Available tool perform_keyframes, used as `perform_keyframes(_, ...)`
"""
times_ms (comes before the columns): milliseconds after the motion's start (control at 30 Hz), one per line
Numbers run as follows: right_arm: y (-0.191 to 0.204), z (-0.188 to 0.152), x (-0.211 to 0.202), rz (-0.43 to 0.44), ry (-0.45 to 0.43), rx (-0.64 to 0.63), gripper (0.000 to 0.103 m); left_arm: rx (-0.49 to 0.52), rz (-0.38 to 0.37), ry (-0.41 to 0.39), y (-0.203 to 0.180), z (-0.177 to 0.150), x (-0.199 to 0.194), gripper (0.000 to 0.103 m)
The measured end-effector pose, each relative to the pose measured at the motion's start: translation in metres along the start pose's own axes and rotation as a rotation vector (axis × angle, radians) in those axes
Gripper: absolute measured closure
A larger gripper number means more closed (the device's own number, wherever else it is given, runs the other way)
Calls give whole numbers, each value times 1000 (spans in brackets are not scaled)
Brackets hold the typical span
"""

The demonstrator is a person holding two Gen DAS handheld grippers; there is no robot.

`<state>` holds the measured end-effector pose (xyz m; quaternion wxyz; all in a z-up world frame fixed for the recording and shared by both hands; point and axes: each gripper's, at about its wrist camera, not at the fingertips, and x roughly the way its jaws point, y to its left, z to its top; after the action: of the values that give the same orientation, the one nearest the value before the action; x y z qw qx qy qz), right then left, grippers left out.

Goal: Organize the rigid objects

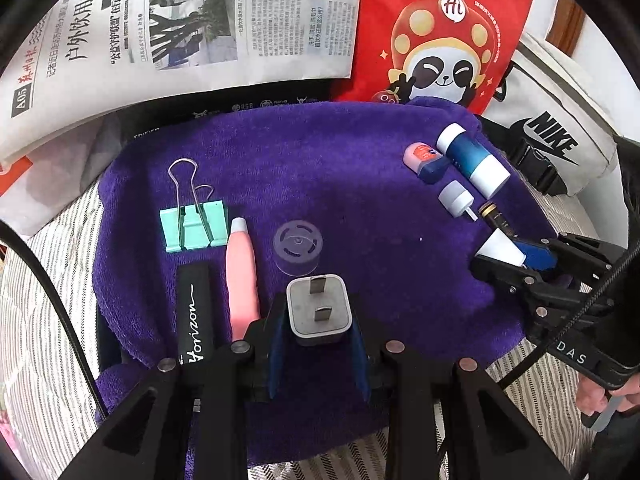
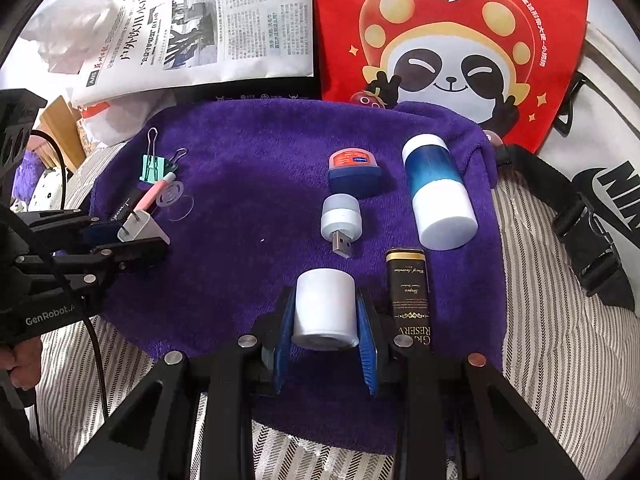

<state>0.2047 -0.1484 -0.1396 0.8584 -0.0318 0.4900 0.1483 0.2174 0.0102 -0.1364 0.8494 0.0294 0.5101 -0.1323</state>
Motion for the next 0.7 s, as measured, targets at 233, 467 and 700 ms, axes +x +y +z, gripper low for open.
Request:
perform_keyframes(233, 0, -3, 1, 8, -19, 2, 69, 31, 31, -9, -8, -3, 0, 73)
perform_keyframes(467, -3, -5, -4, 34, -5, 24, 56, -3, -1, -5, -5, -10, -6, 52)
perform_keyframes(700, -7, -10, -22, 36, -2, 53, 50, -29, 19, -10, -2, -19, -26, 44)
